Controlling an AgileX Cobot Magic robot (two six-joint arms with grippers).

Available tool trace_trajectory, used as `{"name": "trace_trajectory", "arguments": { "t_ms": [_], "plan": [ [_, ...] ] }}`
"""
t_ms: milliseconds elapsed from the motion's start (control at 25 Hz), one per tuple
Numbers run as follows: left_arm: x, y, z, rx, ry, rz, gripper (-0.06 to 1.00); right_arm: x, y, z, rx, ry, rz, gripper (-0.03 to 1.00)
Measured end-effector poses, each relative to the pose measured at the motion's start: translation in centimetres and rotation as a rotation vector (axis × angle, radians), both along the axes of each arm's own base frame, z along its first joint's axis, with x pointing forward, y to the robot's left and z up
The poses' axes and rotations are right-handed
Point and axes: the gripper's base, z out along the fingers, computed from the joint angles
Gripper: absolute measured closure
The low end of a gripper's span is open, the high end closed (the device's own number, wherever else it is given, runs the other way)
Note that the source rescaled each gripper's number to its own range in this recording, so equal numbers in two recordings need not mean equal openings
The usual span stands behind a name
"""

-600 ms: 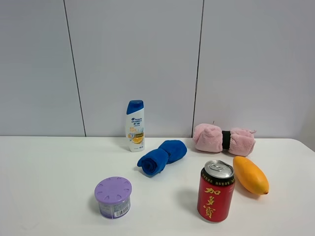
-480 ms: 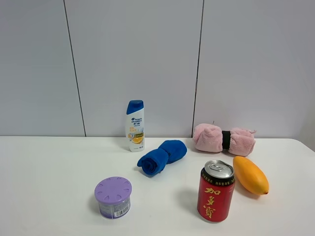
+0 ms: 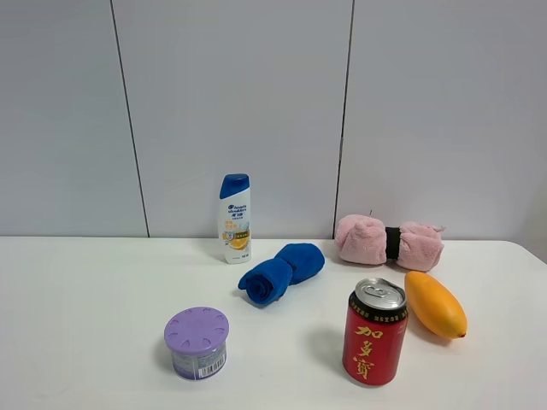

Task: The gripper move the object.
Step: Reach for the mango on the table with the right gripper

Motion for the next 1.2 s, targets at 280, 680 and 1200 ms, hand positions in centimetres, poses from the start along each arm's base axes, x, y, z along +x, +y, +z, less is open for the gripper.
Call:
{"name": "trace_trajectory", "arguments": {
  "t_ms": [280, 680, 1200],
  "plan": [
    [0.0, 0.0, 0.0, 0.000, 0.000, 0.000, -0.06, 0.0, 0.0, 0.0, 0.000, 0.000, 0.000, -0.03],
    [0.0, 0.0, 0.0, 0.000, 0.000, 0.000, -0.06, 0.0, 0.0, 0.0, 0.001, 0.000, 0.001, -0.03],
    [0.0, 0.0, 0.0, 0.000, 0.000, 0.000, -0.06, -2.3, 0.1, 7.8, 0.008, -0.289, 0.009, -0.03]
  ]
}}
